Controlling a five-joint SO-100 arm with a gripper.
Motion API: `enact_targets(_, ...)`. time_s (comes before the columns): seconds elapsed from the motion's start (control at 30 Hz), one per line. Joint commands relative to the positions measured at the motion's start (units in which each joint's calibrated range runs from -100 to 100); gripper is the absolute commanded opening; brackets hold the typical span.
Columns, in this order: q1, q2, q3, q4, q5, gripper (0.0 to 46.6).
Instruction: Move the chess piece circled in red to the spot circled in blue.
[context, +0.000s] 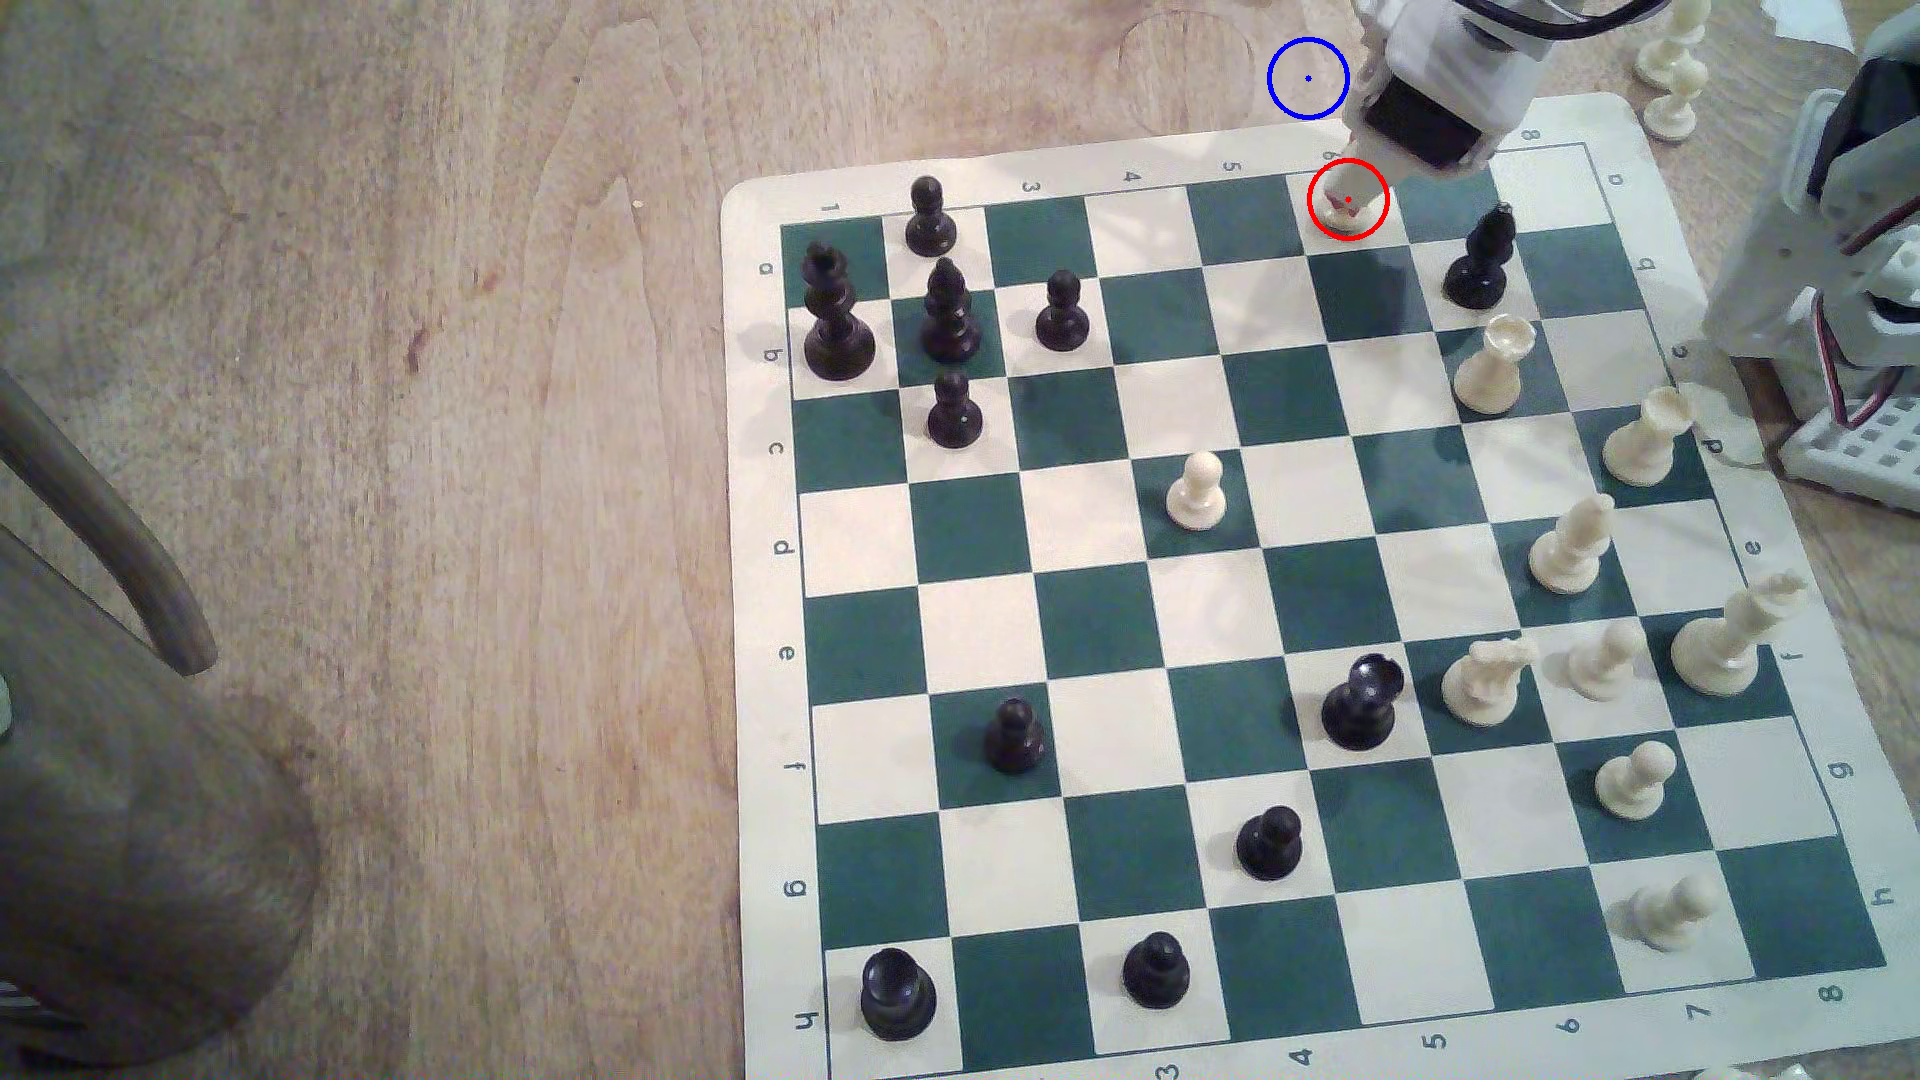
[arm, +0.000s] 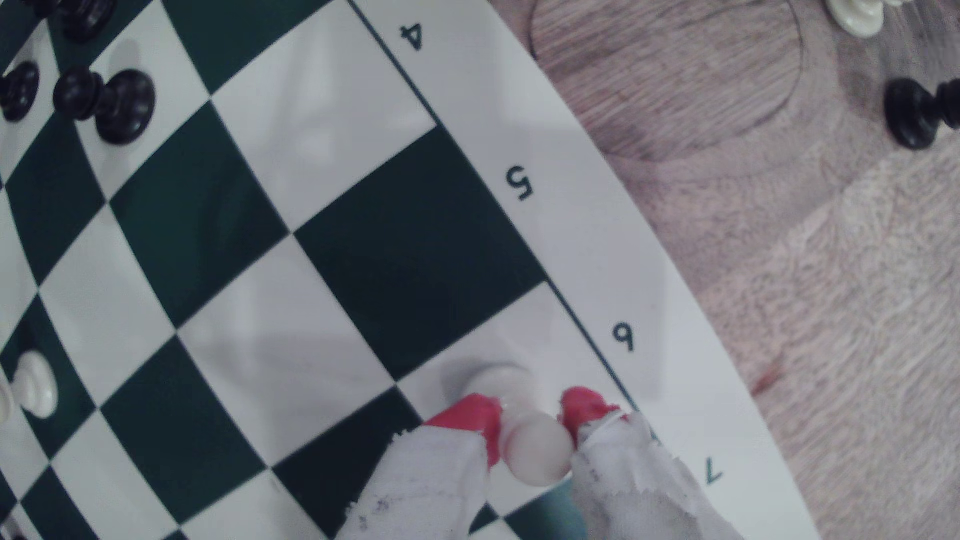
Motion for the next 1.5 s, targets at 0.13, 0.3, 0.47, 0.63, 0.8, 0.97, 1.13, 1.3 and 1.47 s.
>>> enact_targets(0.13, 0.6, -7.0, -4.7, 3.6, -0.2, 1.8)
enact_targets(0.3, 2.7, -10.1, -9.2, 6.6, 0.8, 1.7)
enact_targets(0.47, 6.8, -7.8, -12.7, 5.7, 3.3, 1.5)
enact_targets(0.63, 10.6, -4.2, -13.2, 3.8, 5.5, 1.5)
enact_targets(0.8, 11.8, 1.5, -12.5, 0.4, 6.4, 1.6)
enact_targets(0.97, 12.1, 6.5, -13.1, -3.1, 6.5, 1.6)
enact_targets(1.13, 12.4, 9.3, -13.4, -6.5, 6.8, 1.7)
enact_targets(1.3, 12.9, 11.0, -13.5, -8.0, 6.9, 1.9)
enact_targets(1.47, 12.8, 11.6, -13.3, -8.7, 6.9, 2.0)
